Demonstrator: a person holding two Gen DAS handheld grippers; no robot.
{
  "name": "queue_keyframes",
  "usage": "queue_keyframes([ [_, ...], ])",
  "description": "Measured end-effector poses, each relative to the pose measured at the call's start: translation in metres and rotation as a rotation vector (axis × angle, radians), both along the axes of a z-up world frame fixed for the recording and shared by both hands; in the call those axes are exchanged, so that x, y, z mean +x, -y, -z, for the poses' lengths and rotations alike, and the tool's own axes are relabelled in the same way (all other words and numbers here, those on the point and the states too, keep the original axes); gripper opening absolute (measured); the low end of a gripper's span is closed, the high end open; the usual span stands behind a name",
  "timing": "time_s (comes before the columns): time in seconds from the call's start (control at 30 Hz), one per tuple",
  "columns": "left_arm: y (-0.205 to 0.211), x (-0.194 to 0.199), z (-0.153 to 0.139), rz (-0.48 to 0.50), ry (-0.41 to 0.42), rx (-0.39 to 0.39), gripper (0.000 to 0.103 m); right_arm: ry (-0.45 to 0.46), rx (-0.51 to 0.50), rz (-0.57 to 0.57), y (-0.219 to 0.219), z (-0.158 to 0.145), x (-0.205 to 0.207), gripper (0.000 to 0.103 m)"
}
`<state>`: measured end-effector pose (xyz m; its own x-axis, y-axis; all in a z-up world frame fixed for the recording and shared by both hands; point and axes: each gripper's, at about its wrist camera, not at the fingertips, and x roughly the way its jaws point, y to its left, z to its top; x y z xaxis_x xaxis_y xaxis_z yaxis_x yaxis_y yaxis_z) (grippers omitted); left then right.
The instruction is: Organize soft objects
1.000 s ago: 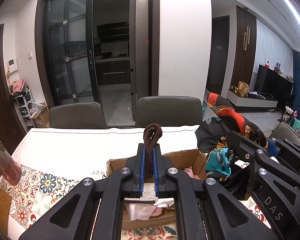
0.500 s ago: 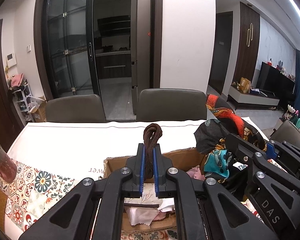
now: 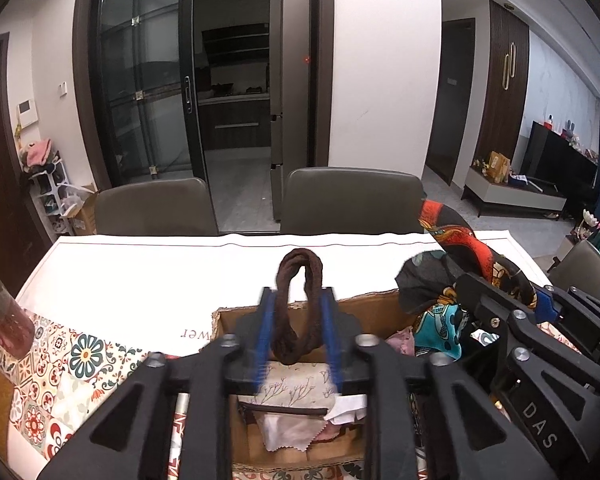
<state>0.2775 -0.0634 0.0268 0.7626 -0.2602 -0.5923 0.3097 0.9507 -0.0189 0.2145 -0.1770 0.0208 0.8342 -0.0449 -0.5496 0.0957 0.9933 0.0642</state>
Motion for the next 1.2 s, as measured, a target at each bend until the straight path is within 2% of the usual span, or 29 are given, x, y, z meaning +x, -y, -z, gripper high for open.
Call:
queue_keyframes([
  [0.1,-0.001,-0.001,0.0,-0.017,0.009,0.008,0.048,-0.002,0.008,0.007,0.002,0.0,0.001,0.025],
  [0.17,-0.002,-0.001,-0.001,-0.029,0.011,0.013,0.055,-0.005,0.006,0.014,0.002,0.0,0.001,0.034],
  [0.27,-0.004,-0.001,-0.002,-0.045,0.016,0.017,0.058,-0.002,0.001,0.021,0.0,-0.001,0.001,0.046],
  [0.33,-0.005,-0.001,-0.002,-0.054,0.013,0.017,0.06,0.001,-0.005,0.035,0.0,-0.002,0.0,0.052],
  [0.47,-0.009,-0.002,-0.002,-0.082,0.007,0.02,0.073,-0.001,0.0,0.061,0.003,-0.004,-0.001,0.062],
  [0.53,-0.012,-0.002,-0.003,-0.1,0.005,0.025,0.076,-0.004,0.001,0.072,0.004,-0.005,-0.003,0.065],
  [0.83,-0.02,-0.015,-0.014,-0.127,0.008,0.02,0.085,0.01,-0.018,0.091,-0.004,-0.019,-0.017,0.067],
  [1.2,-0.038,-0.052,-0.037,-0.151,0.057,0.023,0.096,0.044,-0.029,0.123,-0.014,-0.041,-0.052,0.077],
])
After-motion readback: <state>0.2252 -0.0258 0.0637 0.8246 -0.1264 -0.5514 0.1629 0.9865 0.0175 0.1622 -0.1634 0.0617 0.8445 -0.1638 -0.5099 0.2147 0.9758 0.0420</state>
